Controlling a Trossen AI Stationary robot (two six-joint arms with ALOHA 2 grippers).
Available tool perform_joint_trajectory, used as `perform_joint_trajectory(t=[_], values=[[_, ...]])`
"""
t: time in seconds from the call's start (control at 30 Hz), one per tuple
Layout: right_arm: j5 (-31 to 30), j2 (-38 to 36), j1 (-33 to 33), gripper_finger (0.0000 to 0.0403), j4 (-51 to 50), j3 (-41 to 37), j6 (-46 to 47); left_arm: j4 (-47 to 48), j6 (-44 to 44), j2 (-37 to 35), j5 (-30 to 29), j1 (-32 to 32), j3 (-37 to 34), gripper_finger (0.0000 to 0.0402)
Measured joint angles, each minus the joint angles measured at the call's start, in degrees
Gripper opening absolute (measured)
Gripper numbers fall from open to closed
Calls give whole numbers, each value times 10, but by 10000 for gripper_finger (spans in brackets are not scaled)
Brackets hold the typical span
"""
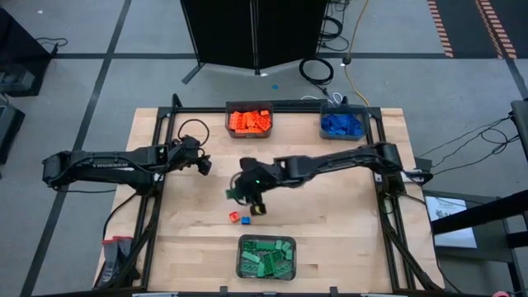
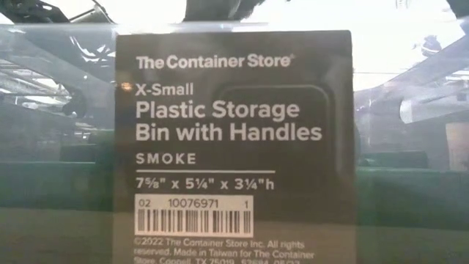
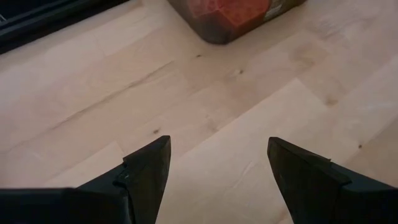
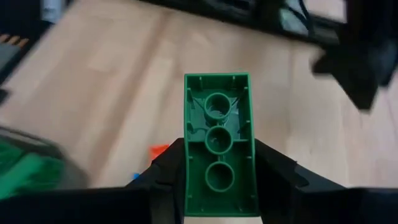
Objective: Sort blocks
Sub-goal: Put the green game piece into the bottom black bin
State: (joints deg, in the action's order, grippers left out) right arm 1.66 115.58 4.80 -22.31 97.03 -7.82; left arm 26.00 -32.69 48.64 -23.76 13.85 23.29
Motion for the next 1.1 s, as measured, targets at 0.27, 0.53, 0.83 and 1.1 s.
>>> perform_joint_trajectory(t=[0.27, 0.53, 0.83, 1.1], values=[[86, 7, -1, 118, -8, -1, -54, -2, 0, 0, -5, 0, 0, 270], [119, 7, 60, 118, -16, 0, -80, 0, 0, 0, -5, 0, 0, 270], [28, 11, 120, 118, -5, 0, 28, 1, 5, 0, -5, 0, 0, 270], [21, 38, 169, 118, 10, 1, 134, 3, 5, 0, 27, 0, 0, 270]])
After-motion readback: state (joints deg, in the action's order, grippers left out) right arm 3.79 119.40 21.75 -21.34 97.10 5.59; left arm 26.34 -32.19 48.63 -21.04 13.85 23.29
